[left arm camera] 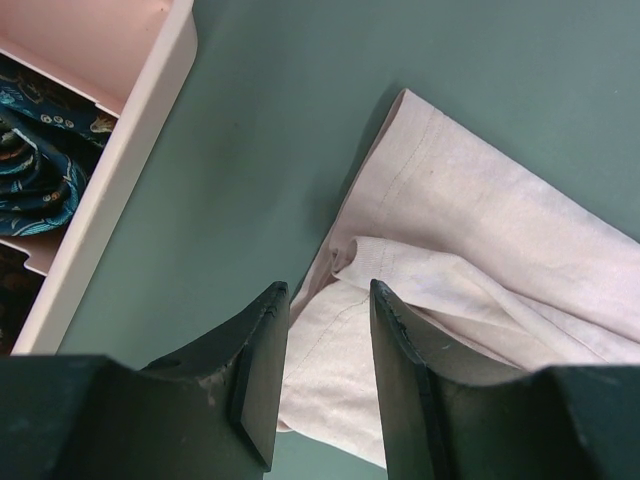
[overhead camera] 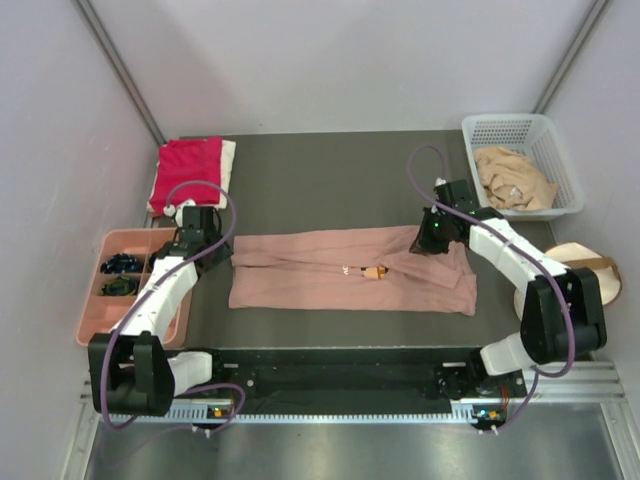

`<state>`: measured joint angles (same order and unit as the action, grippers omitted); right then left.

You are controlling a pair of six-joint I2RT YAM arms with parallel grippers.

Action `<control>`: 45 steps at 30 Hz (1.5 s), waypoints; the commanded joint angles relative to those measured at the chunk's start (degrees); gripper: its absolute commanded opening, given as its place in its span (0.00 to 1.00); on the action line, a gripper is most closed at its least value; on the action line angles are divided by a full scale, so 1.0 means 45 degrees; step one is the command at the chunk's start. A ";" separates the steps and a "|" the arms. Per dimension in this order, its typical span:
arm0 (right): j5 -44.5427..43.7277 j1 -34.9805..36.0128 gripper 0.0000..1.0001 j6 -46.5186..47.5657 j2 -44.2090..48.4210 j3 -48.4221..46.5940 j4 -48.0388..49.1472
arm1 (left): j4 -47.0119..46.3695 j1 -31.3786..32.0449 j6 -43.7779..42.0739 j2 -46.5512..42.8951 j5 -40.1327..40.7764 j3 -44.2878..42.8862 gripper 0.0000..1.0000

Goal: Fold and stack the t-shirts
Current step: Fold the other side of the tshirt into a rectangle

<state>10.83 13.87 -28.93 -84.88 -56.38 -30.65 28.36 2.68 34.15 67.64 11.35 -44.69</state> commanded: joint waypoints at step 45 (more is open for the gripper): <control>-0.1954 0.2543 0.48 -0.2283 0.5308 0.3232 -0.4200 | 0.0670 -0.0048 -0.0030 -0.1241 -0.0101 0.0243 0.44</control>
<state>5.74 24.60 -38.85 -62.17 -41.21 -45.67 31.42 2.68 34.35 63.83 10.37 -44.01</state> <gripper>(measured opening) 0.361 0.437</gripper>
